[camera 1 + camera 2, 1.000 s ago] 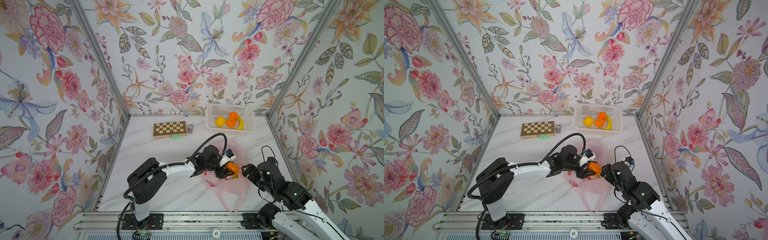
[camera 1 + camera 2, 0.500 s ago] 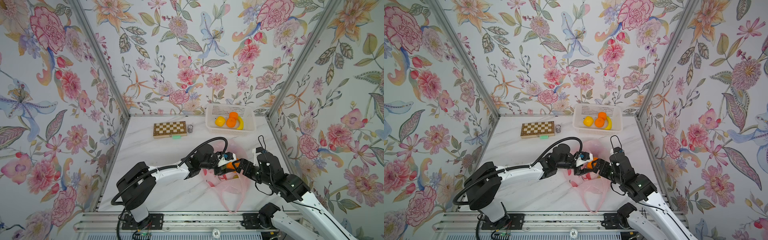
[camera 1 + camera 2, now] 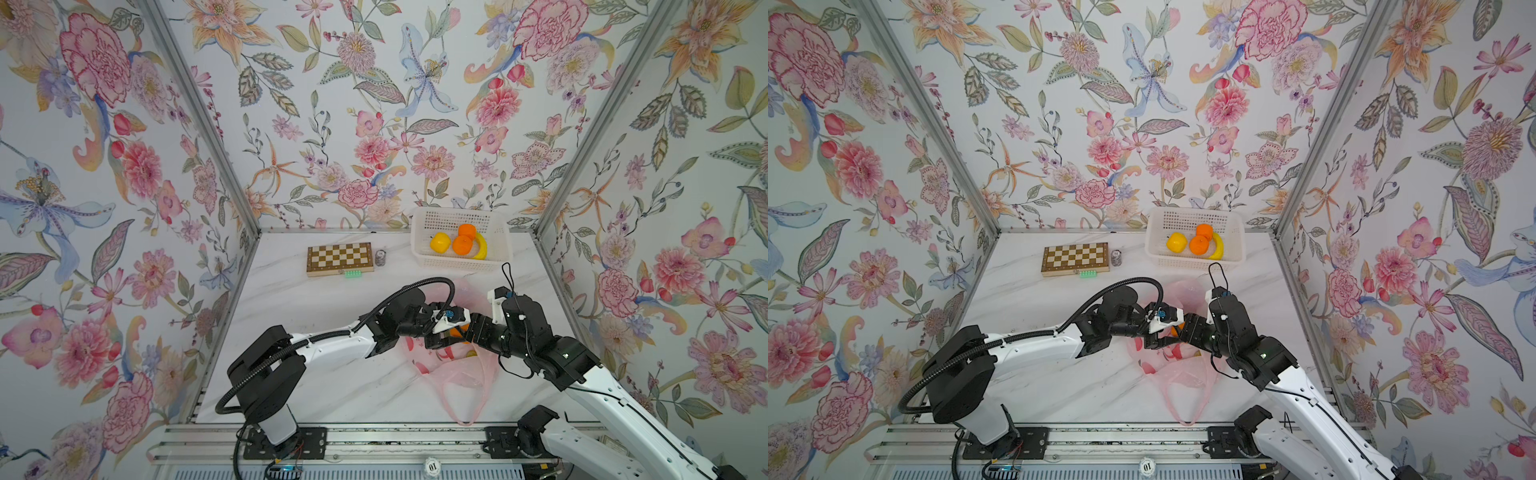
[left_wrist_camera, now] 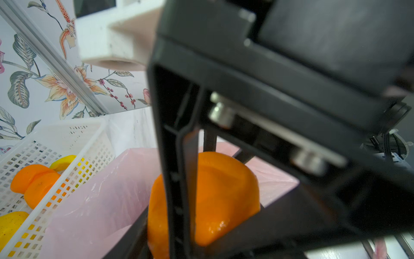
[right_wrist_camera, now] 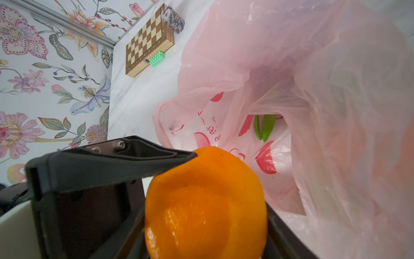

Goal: Untie the knot of the plastic bag and take out the fruit
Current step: Pick up the fruit from the plastic bag, then place the fruit in the basket.

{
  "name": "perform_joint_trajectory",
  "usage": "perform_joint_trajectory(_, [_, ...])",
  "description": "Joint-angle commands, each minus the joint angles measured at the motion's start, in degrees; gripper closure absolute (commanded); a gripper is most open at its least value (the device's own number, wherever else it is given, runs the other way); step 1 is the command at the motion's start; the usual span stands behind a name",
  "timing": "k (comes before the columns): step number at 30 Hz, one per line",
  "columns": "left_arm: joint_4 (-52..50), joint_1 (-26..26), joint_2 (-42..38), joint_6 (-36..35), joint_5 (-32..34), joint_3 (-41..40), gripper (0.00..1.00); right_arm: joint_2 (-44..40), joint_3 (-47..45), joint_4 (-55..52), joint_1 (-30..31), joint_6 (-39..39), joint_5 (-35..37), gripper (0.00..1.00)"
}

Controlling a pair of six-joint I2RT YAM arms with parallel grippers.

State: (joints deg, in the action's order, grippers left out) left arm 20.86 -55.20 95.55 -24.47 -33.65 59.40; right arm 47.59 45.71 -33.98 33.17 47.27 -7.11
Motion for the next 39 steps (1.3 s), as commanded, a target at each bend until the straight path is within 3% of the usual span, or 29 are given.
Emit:
perform_joint_trajectory(1, [3.5,-0.4,-2.4,-0.9,-0.3,0.0,0.35,1.5,1.5,-0.4,0.1,-1.4,1.6,0.38])
perform_joint_trajectory(6, [4.5,-0.3,-3.8,0.7,4.4,-1.4,0.14,2.4,3.4,0.2,-0.1,-2.5,5.6,0.47])
perform_joint_trajectory(14, [5.9,4.0,-10.7,5.0,8.7,-6.0,0.05,11.0,13.5,0.9,-7.1,-7.2,6.4,0.49])
perform_joint_trajectory(20, [2.4,11.0,-15.9,9.4,10.1,-7.1,0.01,27.1,26.0,3.4,-13.0,-12.5,1.7,0.49])
perform_joint_trajectory(27, [-0.8,19.6,-18.3,18.3,12.0,-6.8,0.01,50.2,46.7,4.4,-16.3,-17.2,-2.7,0.48])
perform_joint_trajectory(39, [-8.6,24.8,-19.8,27.1,18.2,-5.3,0.01,87.3,91.3,-6.9,-15.1,-19.3,-3.2,0.48])
